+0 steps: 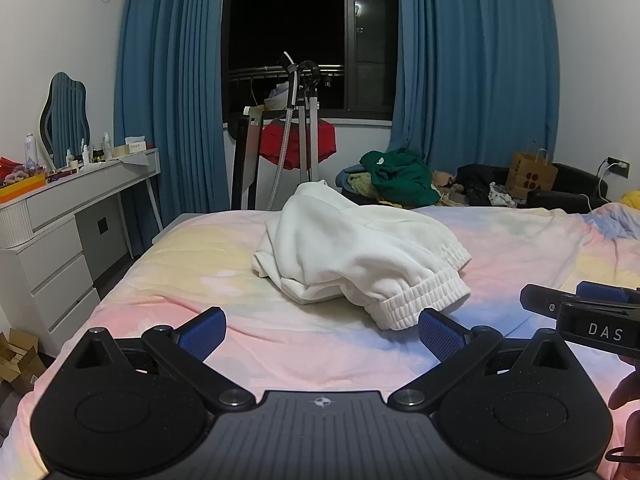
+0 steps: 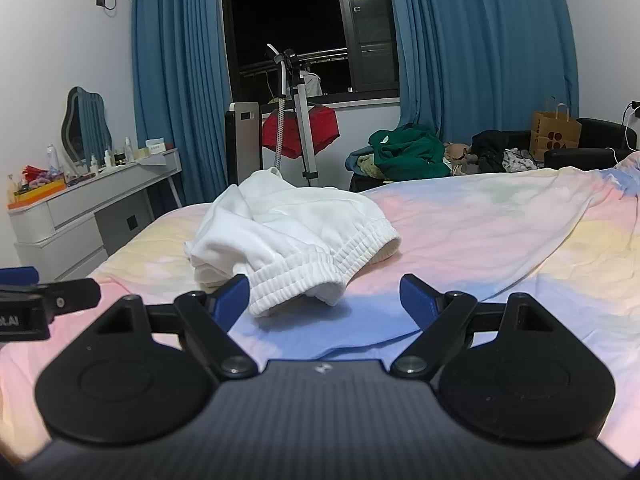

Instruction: Fold clothes

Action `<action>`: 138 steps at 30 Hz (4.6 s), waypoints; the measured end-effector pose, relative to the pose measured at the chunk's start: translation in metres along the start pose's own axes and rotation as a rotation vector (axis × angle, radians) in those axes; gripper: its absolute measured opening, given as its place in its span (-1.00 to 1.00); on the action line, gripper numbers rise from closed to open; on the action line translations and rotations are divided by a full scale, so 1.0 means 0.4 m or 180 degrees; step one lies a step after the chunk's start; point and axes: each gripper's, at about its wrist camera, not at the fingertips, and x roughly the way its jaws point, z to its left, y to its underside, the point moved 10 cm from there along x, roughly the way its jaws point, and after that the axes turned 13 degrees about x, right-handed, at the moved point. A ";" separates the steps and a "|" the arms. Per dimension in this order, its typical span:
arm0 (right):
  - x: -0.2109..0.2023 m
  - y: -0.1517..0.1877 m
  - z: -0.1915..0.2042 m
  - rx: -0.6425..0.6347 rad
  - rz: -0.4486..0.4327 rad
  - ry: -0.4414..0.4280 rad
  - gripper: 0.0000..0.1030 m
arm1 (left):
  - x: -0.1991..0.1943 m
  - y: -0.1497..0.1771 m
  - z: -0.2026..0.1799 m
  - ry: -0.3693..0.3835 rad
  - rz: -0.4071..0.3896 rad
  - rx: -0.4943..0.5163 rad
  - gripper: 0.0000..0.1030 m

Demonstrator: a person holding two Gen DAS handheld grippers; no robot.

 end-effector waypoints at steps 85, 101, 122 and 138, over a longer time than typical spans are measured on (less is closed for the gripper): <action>-0.018 -0.039 -0.083 0.0562 -0.0246 0.0123 0.63 | 0.161 0.074 -0.150 0.0024 0.0115 0.0582 0.96; 0.031 -0.020 -0.218 0.1074 -0.0034 0.0510 0.63 | 0.377 0.000 -0.307 -0.0116 -0.0124 0.1638 0.94; 0.130 0.025 -0.308 0.1269 0.0162 0.0639 0.63 | 0.488 -0.179 -0.340 -0.0760 -0.0711 0.2004 -0.46; 0.041 -0.013 -0.126 0.0386 -0.0205 0.0154 0.63 | 0.143 -0.251 0.139 -0.0530 -0.0476 0.0735 -0.79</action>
